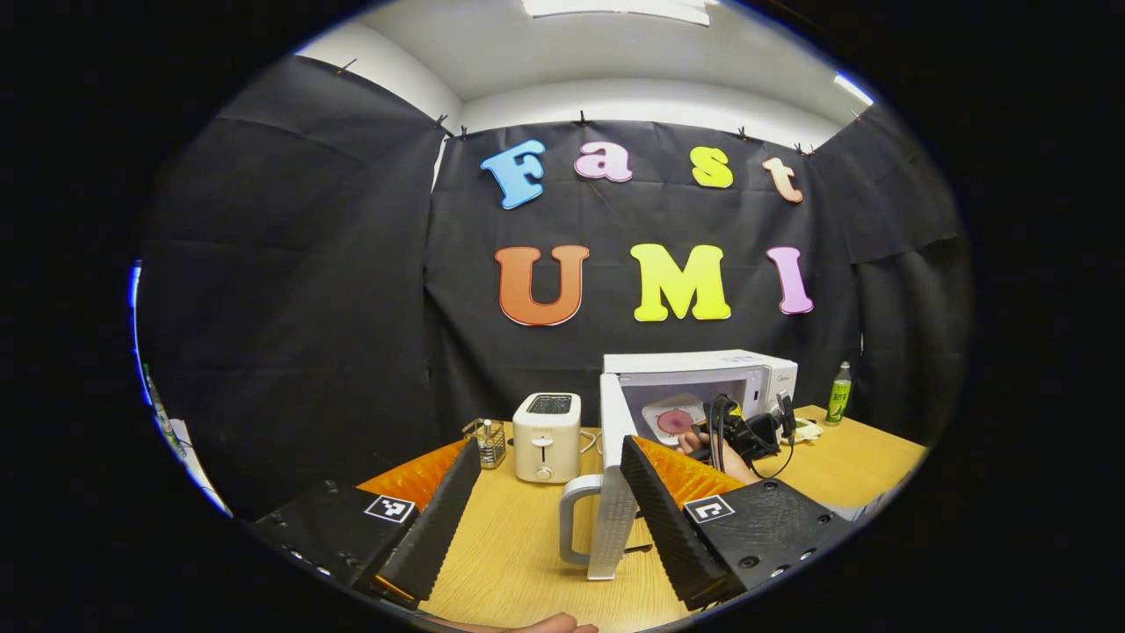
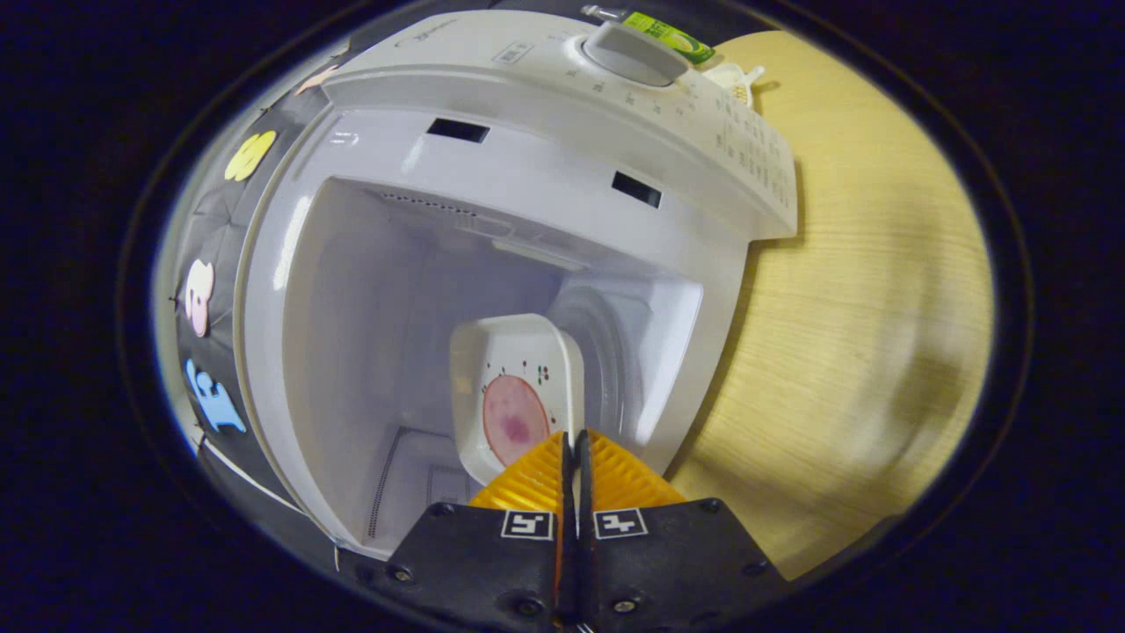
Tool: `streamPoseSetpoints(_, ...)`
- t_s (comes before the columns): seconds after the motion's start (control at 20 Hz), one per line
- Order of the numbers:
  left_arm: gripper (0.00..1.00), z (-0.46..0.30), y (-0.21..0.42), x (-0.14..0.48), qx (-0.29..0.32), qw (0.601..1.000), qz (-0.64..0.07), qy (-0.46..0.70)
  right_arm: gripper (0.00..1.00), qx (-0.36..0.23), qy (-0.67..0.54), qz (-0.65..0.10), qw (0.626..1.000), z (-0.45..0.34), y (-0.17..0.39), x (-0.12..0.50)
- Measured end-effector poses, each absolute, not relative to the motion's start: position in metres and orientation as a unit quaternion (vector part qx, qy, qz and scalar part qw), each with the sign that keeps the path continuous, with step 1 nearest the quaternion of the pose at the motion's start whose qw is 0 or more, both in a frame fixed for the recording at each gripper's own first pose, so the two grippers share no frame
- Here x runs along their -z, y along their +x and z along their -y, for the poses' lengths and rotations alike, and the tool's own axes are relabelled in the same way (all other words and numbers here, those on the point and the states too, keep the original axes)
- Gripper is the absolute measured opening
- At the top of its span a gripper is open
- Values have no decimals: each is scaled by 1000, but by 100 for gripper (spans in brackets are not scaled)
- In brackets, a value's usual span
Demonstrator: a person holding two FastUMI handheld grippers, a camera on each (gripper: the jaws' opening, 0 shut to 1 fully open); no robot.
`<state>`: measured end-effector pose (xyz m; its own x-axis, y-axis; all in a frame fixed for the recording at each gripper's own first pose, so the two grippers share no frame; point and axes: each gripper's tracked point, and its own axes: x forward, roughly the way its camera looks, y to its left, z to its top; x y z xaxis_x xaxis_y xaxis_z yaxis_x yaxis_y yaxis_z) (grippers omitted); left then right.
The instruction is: Open the microwave oven with the left hand, put the food in, and close the microwave oven.
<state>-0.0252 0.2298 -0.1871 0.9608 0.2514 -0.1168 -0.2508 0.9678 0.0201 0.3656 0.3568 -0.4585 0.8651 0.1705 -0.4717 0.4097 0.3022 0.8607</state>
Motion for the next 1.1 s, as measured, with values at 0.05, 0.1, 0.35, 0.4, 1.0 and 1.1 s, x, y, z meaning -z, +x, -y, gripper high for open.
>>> streamPoseSetpoints(0.05,95,-231,-24,189,-129,990,-60,1,4,78,587,-242,769,-356,369,459)
streamPoseSetpoints(0.1,95,-234,-25,192,-133,989,-64,0,4,83,582,-235,774,-353,372,458)
streamPoseSetpoints(0.35,95,-235,-24,204,-137,988,-77,-11,9,81,546,-205,809,-341,382,457)
streamPoseSetpoints(0.4,95,-235,-23,205,-136,988,-78,-12,5,76,539,-206,813,-340,382,455)
streamPoseSetpoints(1.0,84,-260,-43,219,-183,979,-90,-12,78,-20,305,-210,929,-360,358,426)
streamPoseSetpoints(1.1,95,-271,-46,224,-190,977,-94,-17,91,-44,277,-212,936,-360,346,417)
